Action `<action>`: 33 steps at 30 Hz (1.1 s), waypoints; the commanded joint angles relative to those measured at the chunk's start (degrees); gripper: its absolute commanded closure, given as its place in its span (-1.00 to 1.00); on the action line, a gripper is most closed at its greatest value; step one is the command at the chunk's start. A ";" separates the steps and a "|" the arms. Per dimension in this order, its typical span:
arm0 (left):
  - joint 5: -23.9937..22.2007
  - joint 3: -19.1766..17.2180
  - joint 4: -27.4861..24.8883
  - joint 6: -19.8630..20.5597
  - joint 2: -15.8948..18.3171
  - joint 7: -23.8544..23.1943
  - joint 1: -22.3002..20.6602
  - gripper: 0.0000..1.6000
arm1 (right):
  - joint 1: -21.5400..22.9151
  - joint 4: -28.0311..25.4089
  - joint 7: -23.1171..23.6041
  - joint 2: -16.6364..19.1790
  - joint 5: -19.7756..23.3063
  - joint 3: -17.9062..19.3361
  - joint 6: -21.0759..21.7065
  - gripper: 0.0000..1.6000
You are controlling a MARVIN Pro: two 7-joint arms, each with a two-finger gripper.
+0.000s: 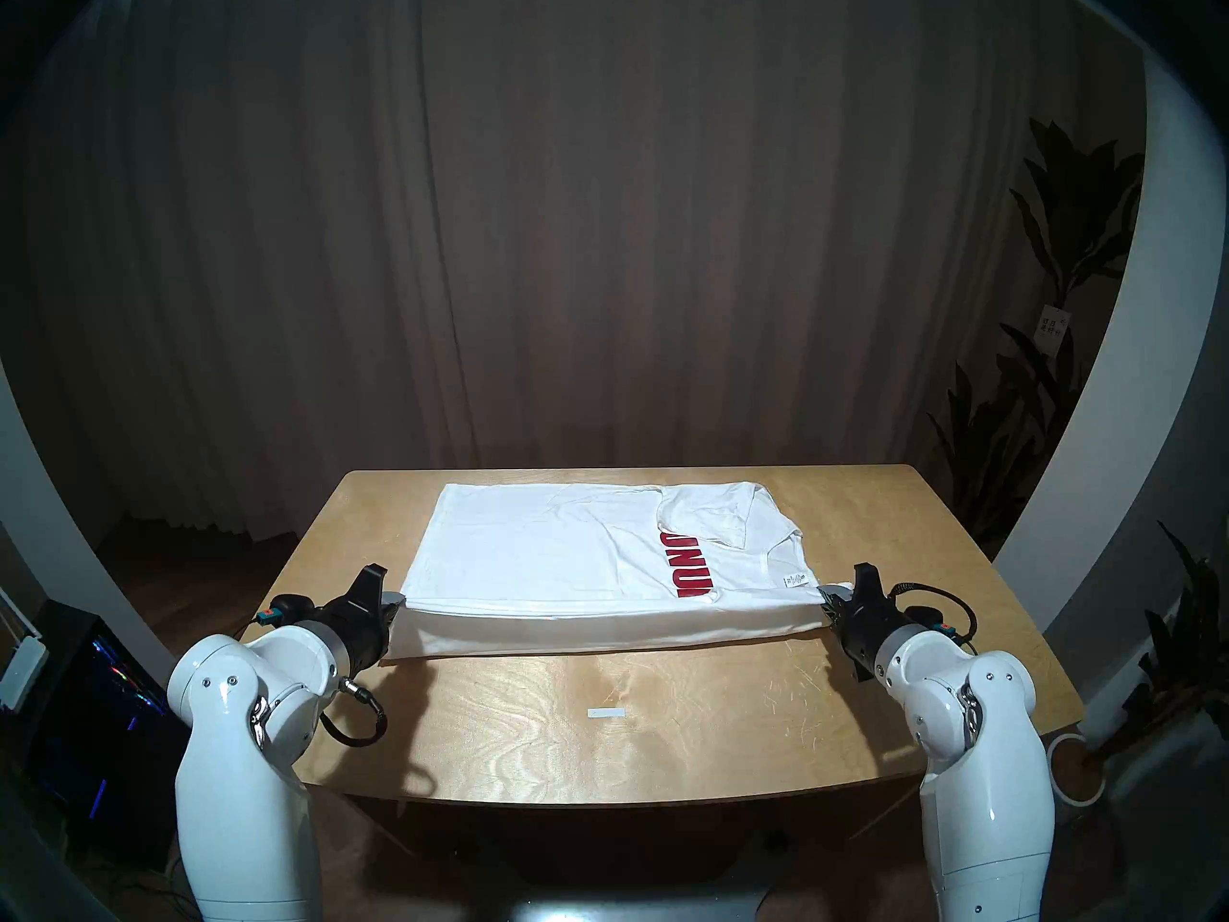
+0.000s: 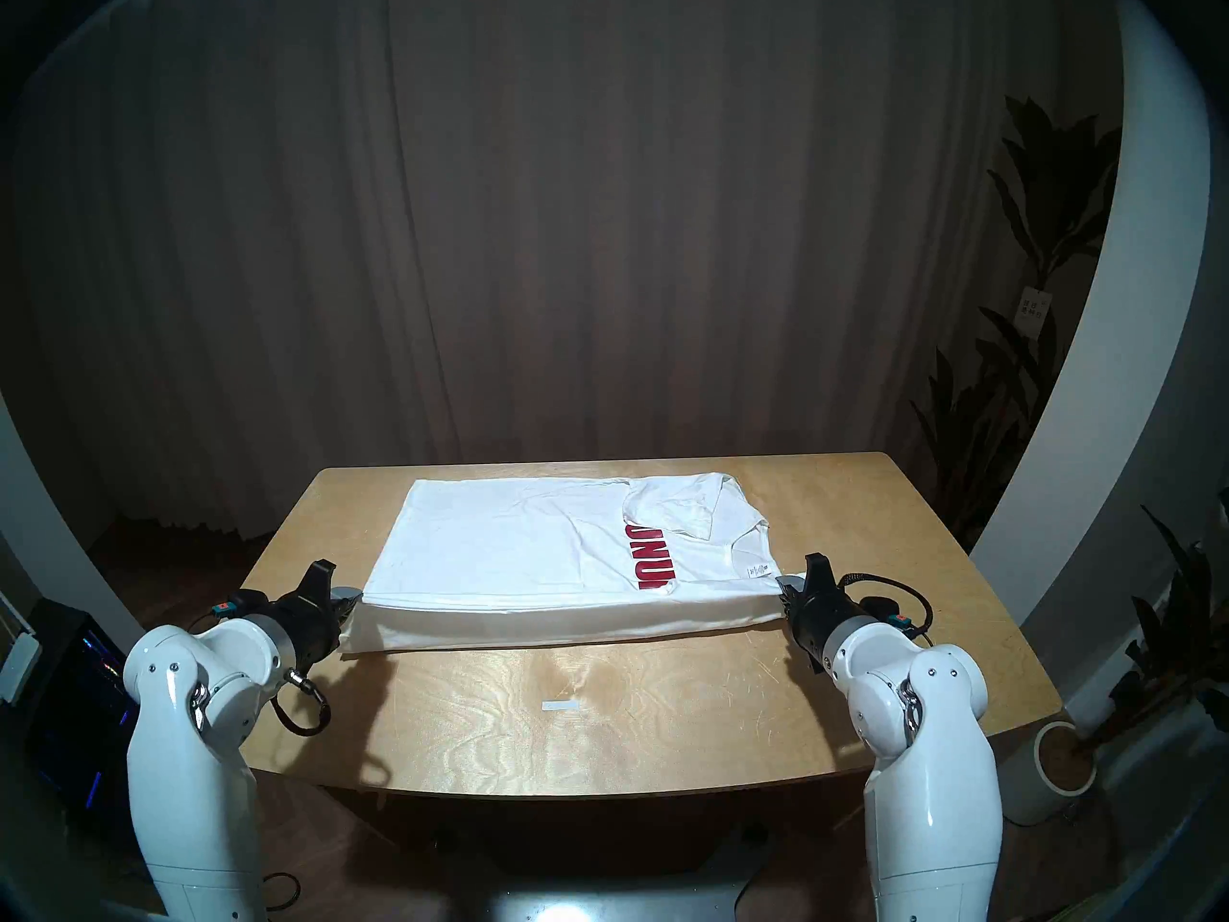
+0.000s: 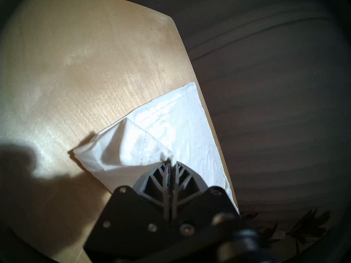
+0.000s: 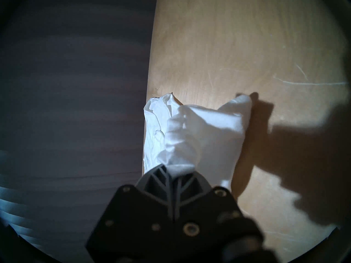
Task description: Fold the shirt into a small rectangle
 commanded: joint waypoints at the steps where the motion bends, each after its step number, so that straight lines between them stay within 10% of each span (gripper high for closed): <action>1: 1.54 1.17 1.60 -0.71 2.84 0.52 -6.36 1.00 | 6.35 1.05 1.82 2.57 -1.05 -1.76 -1.98 1.00; 33: 6.41 10.54 16.30 -5.55 8.38 0.30 -23.57 1.00 | 24.18 18.50 2.35 4.64 -6.61 -7.77 -6.48 1.00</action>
